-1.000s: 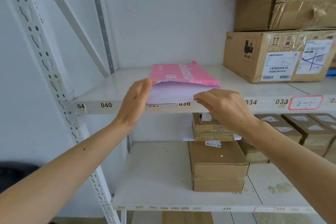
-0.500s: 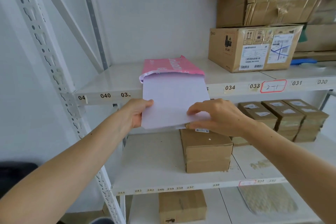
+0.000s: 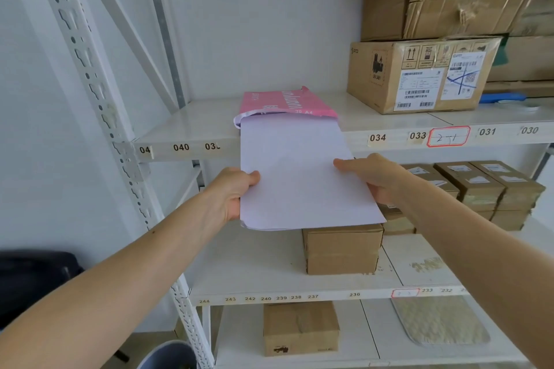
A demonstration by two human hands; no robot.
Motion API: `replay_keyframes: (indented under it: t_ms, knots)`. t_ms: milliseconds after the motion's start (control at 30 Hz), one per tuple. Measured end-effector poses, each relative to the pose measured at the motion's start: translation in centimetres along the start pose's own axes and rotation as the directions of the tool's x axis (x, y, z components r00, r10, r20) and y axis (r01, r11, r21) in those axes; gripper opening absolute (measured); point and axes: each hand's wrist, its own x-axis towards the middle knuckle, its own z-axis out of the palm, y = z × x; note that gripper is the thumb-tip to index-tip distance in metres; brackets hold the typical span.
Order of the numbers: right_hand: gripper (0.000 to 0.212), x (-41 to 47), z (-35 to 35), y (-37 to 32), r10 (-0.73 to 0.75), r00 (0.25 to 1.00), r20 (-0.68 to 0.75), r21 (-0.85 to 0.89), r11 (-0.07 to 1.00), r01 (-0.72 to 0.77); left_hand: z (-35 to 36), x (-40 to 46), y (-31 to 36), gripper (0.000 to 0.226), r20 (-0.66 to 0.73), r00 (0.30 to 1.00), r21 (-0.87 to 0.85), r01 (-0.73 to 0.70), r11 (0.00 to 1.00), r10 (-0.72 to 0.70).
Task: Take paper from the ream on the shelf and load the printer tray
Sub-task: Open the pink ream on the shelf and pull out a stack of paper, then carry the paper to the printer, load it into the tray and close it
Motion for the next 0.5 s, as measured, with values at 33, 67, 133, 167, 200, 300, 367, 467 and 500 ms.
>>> replay_keyframes:
  t_ms: [33,67,133,167,200,300,367,467,500]
  knots:
    - [0.031,-0.2,0.0,0.3,0.015,1.000,0.005,-0.007,1.000,-0.015,0.3,-0.3,-0.2,0.026,-0.004,1.000,-0.007,-0.004,1.000,0.004]
    - [0.029,-0.5,-0.1,0.5,0.015,1.000,-0.007,-0.051,0.999,-0.016,0.6,-0.7,-0.4,0.023,-0.005,1.000,-0.018,-0.012,1.000,0.012]
    - [0.020,-0.9,0.0,1.0,-0.042,0.998,-0.044,-0.148,0.988,0.035,1.4,-1.3,-1.0,0.016,-0.011,0.999,-0.043,-0.034,0.998,0.033]
    - [0.014,-1.1,0.0,1.2,-0.090,0.994,-0.057,-0.200,0.977,0.077,1.9,-1.8,-1.4,0.015,-0.023,0.999,-0.055,-0.045,0.997,0.044]
    - [0.011,-1.4,-0.1,1.4,-0.141,0.987,-0.072,-0.264,0.957,0.117,2.4,-2.3,-1.9,0.015,-0.039,0.998,-0.065,-0.059,0.996,0.057]
    - [0.022,-2.7,-0.2,1.9,-0.312,0.941,-0.131,-0.521,0.829,0.202,4.3,-3.7,-4.1,0.018,-0.118,0.989,-0.105,-0.097,0.990,0.085]
    - [0.023,-3.6,-0.2,2.2,-0.389,0.910,-0.143,-0.619,0.752,0.225,5.7,-4.6,-5.3,0.016,-0.169,0.981,-0.123,-0.112,0.986,0.090]
    - [0.013,-4.6,-0.9,3.1,-0.474,0.870,-0.140,-0.688,0.678,0.258,7.5,-5.4,-6.7,0.012,-0.194,0.974,-0.125,-0.147,0.981,0.121]
    - [0.011,-4.9,-1.3,3.5,-0.501,0.854,-0.143,-0.700,0.661,0.271,8.1,-5.5,-7.0,0.012,-0.197,0.970,-0.117,-0.165,0.979,0.140]
